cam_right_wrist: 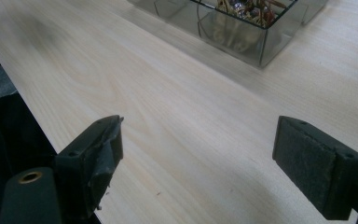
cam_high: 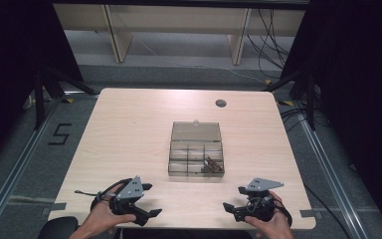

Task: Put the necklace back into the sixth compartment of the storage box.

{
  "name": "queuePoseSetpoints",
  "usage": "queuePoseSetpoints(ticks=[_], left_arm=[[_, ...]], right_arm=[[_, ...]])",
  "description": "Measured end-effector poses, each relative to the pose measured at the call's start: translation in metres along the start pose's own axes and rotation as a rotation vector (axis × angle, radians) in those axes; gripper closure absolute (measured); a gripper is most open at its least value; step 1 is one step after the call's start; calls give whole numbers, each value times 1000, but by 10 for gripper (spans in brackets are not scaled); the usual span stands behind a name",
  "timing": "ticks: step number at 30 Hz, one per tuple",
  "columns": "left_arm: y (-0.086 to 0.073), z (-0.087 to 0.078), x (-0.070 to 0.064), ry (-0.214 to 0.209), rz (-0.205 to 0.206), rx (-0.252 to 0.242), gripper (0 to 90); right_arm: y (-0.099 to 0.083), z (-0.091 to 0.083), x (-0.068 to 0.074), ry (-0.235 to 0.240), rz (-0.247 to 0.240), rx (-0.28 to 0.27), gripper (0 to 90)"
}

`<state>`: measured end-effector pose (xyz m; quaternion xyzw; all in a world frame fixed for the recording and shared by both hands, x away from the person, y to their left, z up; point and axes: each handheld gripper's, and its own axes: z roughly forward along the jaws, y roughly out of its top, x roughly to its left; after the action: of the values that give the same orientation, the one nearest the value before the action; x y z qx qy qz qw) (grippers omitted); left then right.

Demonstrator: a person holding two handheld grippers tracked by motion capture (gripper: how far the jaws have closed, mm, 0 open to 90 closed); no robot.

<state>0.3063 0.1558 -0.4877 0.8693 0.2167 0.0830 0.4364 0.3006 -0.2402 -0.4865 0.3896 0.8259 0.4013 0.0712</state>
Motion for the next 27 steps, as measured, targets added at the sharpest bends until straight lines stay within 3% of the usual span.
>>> queuePoseSetpoints(ticks=[3,4,8,10,11,13,14,15,17,18,19,20,22,25,26,27], left_arm=[[0,1,0,2,1,12,150],[-1,1,0,7,6,12,150],[0,1,0,0,-2,7,150],[0,1,1,3,15,3,150],[0,1,1,1,10,5,150],[0,1,0,1,0,7,150],[0,1,1,3,15,4,150],[0,1,1,-1,14,8,150],[0,1,1,-1,-4,9,150],[0,1,1,-1,-4,10,150],[0,1,1,-1,2,9,150],[0,1,2,-1,20,4,150],[0,1,1,5,-7,1,150],[0,1,1,3,12,3,150],[0,1,0,6,-6,7,150],[0,1,1,1,13,10,150]], right_arm=[[-2,-1,0,-14,5,6,168],[-3,-1,2,-13,38,13,168],[-5,0,-1,-18,11,13,168],[-5,0,-1,10,18,18,168],[-6,0,0,-17,11,8,168],[-7,-1,1,-16,14,8,168],[-7,0,1,-19,7,3,168],[-7,0,3,-12,33,14,168],[-8,2,2,-9,-6,1,168],[-8,3,0,32,-22,6,168],[-9,1,3,-7,14,11,168],[-9,1,3,-16,3,3,168],[-10,2,4,-6,6,10,168],[-12,2,5,-8,15,12,168],[-12,2,5,-9,9,13,168],[-12,2,4,-10,0,9,168]])
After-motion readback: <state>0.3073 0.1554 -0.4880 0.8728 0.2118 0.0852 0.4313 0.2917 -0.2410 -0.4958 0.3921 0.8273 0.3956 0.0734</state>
